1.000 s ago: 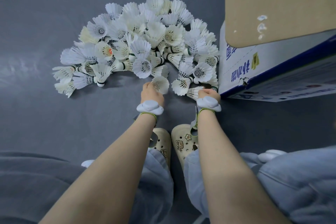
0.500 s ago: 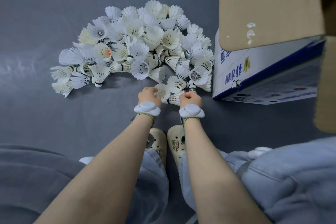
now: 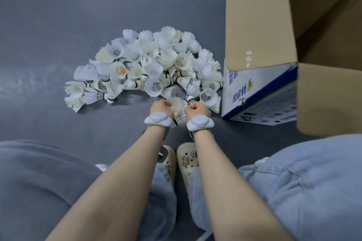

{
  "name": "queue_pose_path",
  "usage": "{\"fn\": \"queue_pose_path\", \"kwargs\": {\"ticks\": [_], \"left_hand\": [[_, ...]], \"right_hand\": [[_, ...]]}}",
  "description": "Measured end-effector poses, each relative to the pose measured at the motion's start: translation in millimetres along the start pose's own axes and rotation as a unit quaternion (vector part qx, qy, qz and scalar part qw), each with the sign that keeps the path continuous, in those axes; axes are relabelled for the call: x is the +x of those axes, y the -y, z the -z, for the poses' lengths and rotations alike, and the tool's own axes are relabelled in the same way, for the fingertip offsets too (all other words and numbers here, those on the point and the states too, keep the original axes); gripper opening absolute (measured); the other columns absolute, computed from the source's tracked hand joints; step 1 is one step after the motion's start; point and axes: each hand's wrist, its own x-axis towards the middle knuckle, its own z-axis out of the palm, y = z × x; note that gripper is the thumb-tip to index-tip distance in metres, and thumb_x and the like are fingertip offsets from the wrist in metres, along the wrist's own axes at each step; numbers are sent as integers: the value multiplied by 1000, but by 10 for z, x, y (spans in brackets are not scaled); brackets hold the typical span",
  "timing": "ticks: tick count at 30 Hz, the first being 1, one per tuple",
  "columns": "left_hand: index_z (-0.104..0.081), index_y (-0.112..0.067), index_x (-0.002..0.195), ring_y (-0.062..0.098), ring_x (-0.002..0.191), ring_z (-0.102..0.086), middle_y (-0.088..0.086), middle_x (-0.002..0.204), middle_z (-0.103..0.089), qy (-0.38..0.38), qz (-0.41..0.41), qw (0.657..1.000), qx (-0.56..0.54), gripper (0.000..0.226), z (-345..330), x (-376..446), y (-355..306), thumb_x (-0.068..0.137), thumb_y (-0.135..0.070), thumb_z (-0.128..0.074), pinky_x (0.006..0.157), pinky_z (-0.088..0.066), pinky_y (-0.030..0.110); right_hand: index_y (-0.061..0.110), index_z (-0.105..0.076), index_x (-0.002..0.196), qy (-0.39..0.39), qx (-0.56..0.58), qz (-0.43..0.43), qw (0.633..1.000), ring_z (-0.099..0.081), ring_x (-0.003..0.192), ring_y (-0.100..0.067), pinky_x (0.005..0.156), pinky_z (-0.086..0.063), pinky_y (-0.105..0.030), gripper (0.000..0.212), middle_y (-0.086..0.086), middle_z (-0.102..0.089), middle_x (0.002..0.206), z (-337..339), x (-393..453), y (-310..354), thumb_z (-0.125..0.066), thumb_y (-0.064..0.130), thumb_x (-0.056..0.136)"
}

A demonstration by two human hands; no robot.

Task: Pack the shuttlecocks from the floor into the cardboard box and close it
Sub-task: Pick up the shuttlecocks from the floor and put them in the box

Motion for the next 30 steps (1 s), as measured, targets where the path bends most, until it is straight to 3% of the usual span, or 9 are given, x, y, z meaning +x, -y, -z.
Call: {"fn": "queue_pose_path", "kwargs": {"ticks": [4, 9, 13, 15, 17, 21, 24, 27, 30], "left_hand": [[-55, -17, 125, 25, 122, -51, 8, 134, -52, -12, -12, 1000, 2, 42, 158, -220, -208, 87, -5, -40, 104, -42, 38], [-47, -10, 133, 32, 125, -46, 12, 137, -42, -98, -39, 994, -2, 40, 569, -597, -586, 94, -15, -38, 102, -39, 40], [-59, -8, 119, 34, 115, -54, 15, 126, -54, -148, -79, 986, 10, 35, 1088, -907, -909, 89, -13, -41, 98, -46, 44], [-62, -3, 113, 34, 112, -57, 17, 120, -61, -167, -117, 979, 27, 33, 1395, -1051, -1085, 89, -11, -41, 98, -47, 43], [-65, -5, 107, 33, 107, -59, 15, 116, -64, -191, -160, 969, 8, 32, 1648, -1196, -1277, 88, -13, -41, 97, -47, 40], [-63, -9, 107, 28, 104, -56, 13, 122, -55, -249, -263, 928, -84, 31, 1724, -1482, -1617, 88, -8, -39, 84, -39, 24], [-57, -11, 117, 12, 87, -48, 5, 126, -47, -236, -339, 898, -150, 32, 1454, -1595, -1802, 88, -8, -44, 67, -27, 10], [-53, -14, 122, 8, 86, -54, 0, 128, -46, -160, -385, 879, -229, 38, 1111, -1653, -2095, 86, -5, -45, 66, -43, 9], [-53, -17, 122, 21, 107, -55, 4, 126, -51, -86, -418, 865, -265, 40, 821, -1690, -2379, 85, -3, -47, 89, -53, 39]], "right_hand": [[9, -62, 78, -11, -36, 60, 997, -50, 77, -23, 63, -37, -23, 16, -12, -61, 81, 200, -163, 328, -49, 5, 86], [-2, -69, 93, -27, -54, 166, 984, -63, 93, -29, 69, -47, -27, 20, -15, -71, 99, 522, -518, 806, -51, 5, 86], [-5, -69, 95, 32, -120, 253, 959, -63, 91, -24, 77, -49, -28, 19, -18, -70, 106, 904, -800, 1317, -56, 6, 85], [2, -72, 96, 51, -129, 296, 945, -61, 90, -20, 74, -47, -22, 16, -11, -71, 94, 1178, -976, 1600, -63, 8, 84], [4, -72, 97, 50, -117, 339, 932, -56, 82, -14, 59, -41, -13, 16, 0, -63, 75, 1462, -1149, 1843, -66, 9, 83], [6, -72, 91, -23, -124, 393, 911, -51, 67, -10, 47, -33, -3, 11, 13, -50, 60, 1996, -1358, 2116, -66, 7, 82], [15, -66, 80, -80, -151, 406, 898, -50, 73, -13, 55, -36, -16, 10, 6, -53, 65, 2329, -1360, 2068, -63, 5, 81], [8, -65, 79, -170, -121, 384, 899, -49, 73, -15, 56, -33, -20, 6, 0, -55, 71, 2684, -1242, 1797, -62, 4, 82], [2, -67, 79, -255, -103, 363, 891, -49, 74, -17, 55, -27, -19, 5, -4, -58, 72, 2997, -1148, 1553, -62, 2, 81]]}}
